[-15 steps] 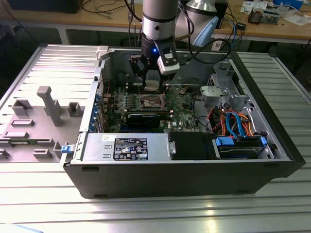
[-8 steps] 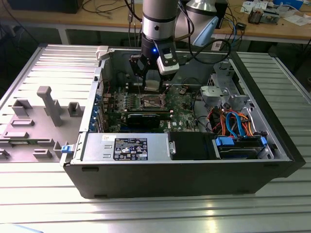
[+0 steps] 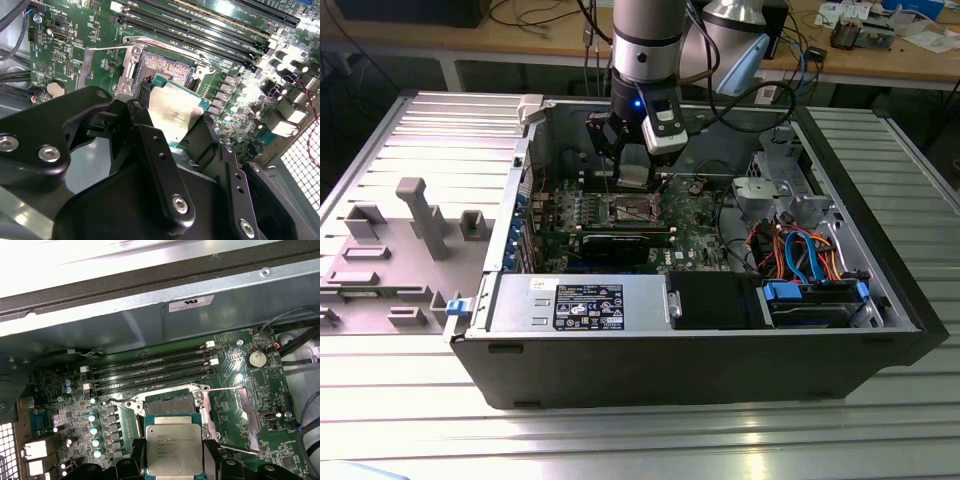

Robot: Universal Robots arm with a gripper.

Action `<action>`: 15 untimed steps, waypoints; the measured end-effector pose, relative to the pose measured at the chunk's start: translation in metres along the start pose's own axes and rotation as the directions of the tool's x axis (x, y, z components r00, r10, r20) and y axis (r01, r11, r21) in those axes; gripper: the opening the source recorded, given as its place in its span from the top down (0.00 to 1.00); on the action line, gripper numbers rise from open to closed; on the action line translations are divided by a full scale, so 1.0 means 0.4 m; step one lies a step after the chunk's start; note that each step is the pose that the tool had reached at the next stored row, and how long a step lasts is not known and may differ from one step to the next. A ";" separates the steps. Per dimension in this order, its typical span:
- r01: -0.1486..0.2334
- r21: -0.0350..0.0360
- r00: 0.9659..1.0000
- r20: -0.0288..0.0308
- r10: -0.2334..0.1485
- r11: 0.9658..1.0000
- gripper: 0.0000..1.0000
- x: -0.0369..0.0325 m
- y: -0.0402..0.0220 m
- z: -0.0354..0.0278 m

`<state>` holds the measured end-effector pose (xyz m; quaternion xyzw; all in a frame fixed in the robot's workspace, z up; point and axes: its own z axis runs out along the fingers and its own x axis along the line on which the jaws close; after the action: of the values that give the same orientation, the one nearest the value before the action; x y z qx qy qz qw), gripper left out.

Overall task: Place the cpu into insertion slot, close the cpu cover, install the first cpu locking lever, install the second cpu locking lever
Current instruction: 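Place the cpu into insertion slot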

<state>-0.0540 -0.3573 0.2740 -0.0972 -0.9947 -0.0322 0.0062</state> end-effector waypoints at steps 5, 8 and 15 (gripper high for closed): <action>-0.012 0.000 1.000 0.001 0.012 1.000 0.45 0.000 0.000 0.000; -0.018 0.000 1.000 0.001 0.018 1.000 0.45 0.000 0.000 0.000; -0.032 -0.001 0.999 0.002 0.032 0.999 0.45 0.000 0.000 0.000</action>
<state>-0.0540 -0.3573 0.2739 -0.1131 -0.9930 -0.0322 0.0057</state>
